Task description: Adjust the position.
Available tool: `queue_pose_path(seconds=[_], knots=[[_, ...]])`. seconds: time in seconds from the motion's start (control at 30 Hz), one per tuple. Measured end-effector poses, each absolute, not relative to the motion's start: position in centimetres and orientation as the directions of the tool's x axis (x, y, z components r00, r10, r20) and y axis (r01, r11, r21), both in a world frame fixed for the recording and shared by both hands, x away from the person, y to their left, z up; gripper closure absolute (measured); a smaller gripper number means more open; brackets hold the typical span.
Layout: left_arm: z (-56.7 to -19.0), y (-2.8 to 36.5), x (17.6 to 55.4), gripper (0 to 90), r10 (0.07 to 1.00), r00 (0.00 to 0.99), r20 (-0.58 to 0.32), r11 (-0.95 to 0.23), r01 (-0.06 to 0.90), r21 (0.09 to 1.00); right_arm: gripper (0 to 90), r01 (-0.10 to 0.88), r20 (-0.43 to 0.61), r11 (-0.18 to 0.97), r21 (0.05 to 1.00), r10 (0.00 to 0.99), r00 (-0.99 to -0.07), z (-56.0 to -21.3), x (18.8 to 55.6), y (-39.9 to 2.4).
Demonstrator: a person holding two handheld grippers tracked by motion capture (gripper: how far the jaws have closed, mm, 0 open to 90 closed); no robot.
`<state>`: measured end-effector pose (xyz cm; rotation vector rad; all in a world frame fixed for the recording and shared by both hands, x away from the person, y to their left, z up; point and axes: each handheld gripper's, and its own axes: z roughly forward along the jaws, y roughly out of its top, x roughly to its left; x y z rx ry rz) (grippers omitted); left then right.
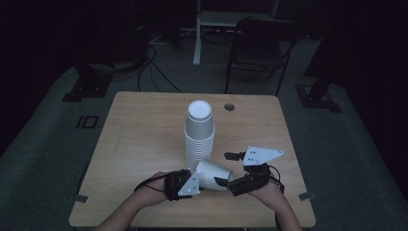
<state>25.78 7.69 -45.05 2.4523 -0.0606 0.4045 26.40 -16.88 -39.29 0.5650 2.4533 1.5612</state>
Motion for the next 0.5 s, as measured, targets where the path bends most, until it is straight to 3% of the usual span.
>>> queue_pose_path(seconds=[0.13, 0.4, 0.5], knots=[[-45.2, 7.7, 25.9, 83.8, 0.040, 0.956, 0.291, -0.801, -0.143, 0.581, 15.8, 0.227, 0.038, 0.429, 0.874, 0.407, -0.913, -39.7, 26.6, -16.3], [-44.7, 8.1, 26.1, 83.9, 0.057, 0.959, 0.278, -0.797, -0.124, 0.591, 35.3, 0.204, -0.022, 0.512, 0.835, 0.401, -0.916, -40.4, 26.4, -15.9], [-44.6, 8.2, 26.2, 83.8, 0.056, 0.958, 0.280, -0.804, -0.123, 0.582, 37.0, 0.201, -0.020, 0.527, 0.826, 0.384, -0.923, -40.5, 26.4, -15.9]])
